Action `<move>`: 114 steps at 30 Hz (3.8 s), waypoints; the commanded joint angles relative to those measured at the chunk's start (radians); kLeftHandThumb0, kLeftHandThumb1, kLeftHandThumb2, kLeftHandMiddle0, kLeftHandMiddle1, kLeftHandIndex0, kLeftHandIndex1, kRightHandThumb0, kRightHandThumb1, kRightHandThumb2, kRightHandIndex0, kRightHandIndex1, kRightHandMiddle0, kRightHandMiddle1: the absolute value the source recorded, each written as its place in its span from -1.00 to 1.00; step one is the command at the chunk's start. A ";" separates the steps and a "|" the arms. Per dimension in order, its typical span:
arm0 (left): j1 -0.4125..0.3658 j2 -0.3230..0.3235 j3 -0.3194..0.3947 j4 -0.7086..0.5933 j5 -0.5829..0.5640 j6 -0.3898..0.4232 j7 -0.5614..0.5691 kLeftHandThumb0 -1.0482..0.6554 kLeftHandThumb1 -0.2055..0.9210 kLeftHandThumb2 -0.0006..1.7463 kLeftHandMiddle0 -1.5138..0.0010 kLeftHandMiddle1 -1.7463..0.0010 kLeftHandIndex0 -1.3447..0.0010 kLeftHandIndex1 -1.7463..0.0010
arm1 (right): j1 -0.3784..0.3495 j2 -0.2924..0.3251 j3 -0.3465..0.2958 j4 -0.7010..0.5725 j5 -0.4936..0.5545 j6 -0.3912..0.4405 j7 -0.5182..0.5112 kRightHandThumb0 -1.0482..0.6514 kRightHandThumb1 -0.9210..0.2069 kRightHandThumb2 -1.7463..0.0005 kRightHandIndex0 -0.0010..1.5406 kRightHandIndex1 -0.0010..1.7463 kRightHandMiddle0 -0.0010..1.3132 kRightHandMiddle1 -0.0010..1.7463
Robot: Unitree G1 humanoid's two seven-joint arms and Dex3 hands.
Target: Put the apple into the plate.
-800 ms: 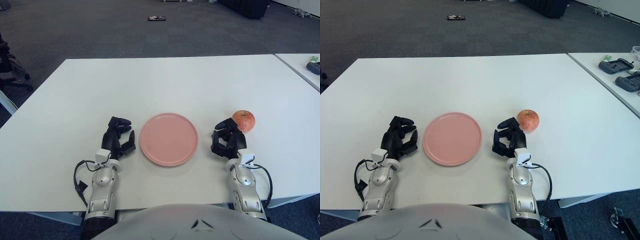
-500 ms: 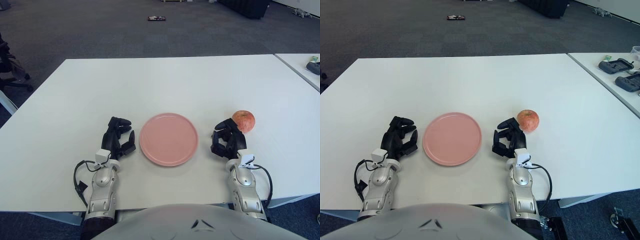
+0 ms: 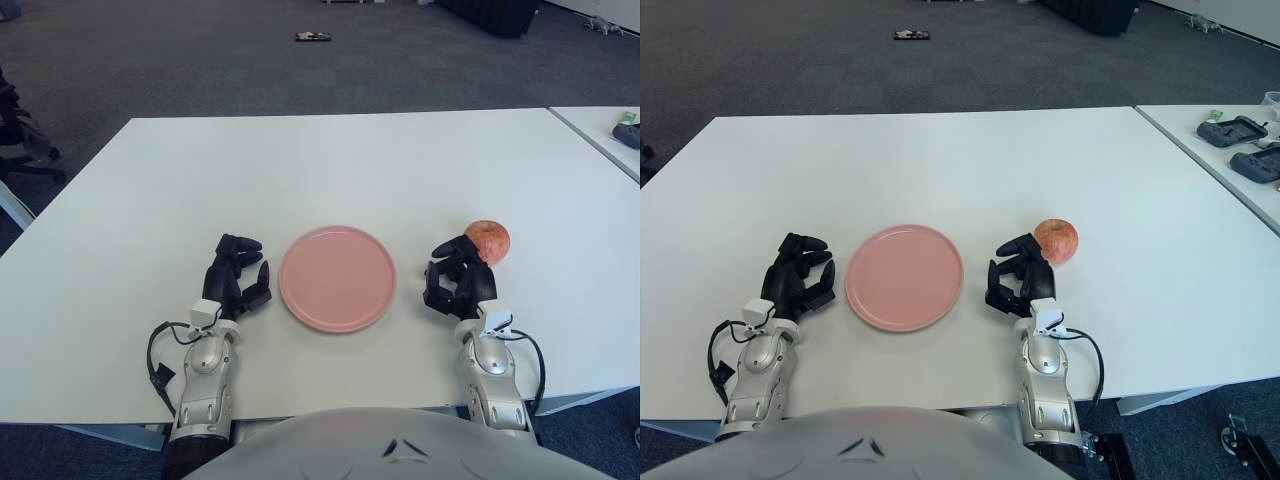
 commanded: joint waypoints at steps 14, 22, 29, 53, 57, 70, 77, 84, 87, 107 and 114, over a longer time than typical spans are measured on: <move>0.015 -0.007 -0.006 0.017 -0.004 0.039 0.003 0.22 0.31 0.16 0.41 -0.79 0.47 -1.00 | -0.040 -0.134 0.009 -0.104 -0.400 -0.149 -0.175 0.23 -0.34 -0.18 -0.33 0.90 -0.70 1.00; 0.015 -0.010 -0.007 0.010 -0.004 0.048 0.004 0.22 0.32 0.14 0.40 -0.78 0.47 -1.00 | -0.116 -0.196 -0.034 -0.008 -0.608 -0.219 -0.428 -0.31 -0.58 0.02 -0.92 0.24 -0.93 0.55; 0.015 -0.011 -0.008 0.009 -0.002 0.053 0.006 0.22 0.32 0.15 0.40 -0.78 0.47 -1.00 | -0.147 -0.208 -0.038 0.010 -0.738 -0.148 -0.558 -0.64 -0.48 0.05 -0.99 -0.72 -1.00 -0.19; 0.027 -0.008 -0.017 -0.008 0.002 0.049 0.002 0.22 0.33 0.13 0.40 -0.77 0.47 -1.00 | -0.300 -0.197 -0.006 -0.036 -0.776 0.350 -0.266 -0.89 -0.30 0.27 -1.00 -1.00 -1.00 -1.00; 0.029 -0.009 -0.019 -0.010 0.005 0.049 0.006 0.22 0.34 0.13 0.41 -0.77 0.48 -1.00 | -0.316 -0.215 0.004 0.006 -0.760 0.394 -0.206 -0.91 -0.34 0.31 -1.00 -1.00 -1.00 -1.00; 0.030 -0.011 -0.019 -0.006 -0.003 0.042 0.003 0.22 0.33 0.13 0.41 -0.77 0.47 -1.00 | -0.315 -0.284 0.056 -0.041 -0.746 0.513 0.055 -0.91 -0.39 0.36 -1.00 -1.00 -1.00 -1.00; 0.031 -0.009 -0.020 -0.004 0.000 0.036 0.003 0.22 0.34 0.13 0.41 -0.77 0.48 -1.00 | -0.315 -0.323 0.090 -0.089 -0.750 0.621 0.244 -0.84 -0.37 0.36 -1.00 -1.00 -1.00 -1.00; 0.030 -0.010 -0.022 -0.001 0.004 0.037 0.006 0.22 0.34 0.12 0.41 -0.76 0.47 -1.00 | -0.323 -0.349 0.127 -0.099 -0.769 0.702 0.347 -0.84 -0.38 0.34 -1.00 -1.00 -1.00 -1.00; 0.030 -0.011 -0.023 -0.001 0.004 0.042 0.007 0.22 0.34 0.12 0.41 -0.76 0.47 -1.00 | -0.331 -0.362 0.146 -0.087 -0.781 0.730 0.374 -0.84 -0.38 0.34 -1.00 -1.00 -1.00 -1.00; 0.031 -0.017 -0.020 -0.004 -0.001 0.053 0.016 0.22 0.36 0.10 0.41 -0.75 0.48 -1.00 | -0.355 -0.379 0.208 0.048 -0.793 0.833 0.371 -0.95 -0.68 0.41 -1.00 -1.00 -1.00 -1.00; 0.035 -0.018 -0.021 -0.011 0.001 0.059 0.018 0.22 0.35 0.11 0.41 -0.76 0.48 -1.00 | -0.348 -0.370 0.210 0.074 -0.793 0.867 0.334 -0.94 -0.74 0.42 -1.00 -1.00 -1.00 -1.00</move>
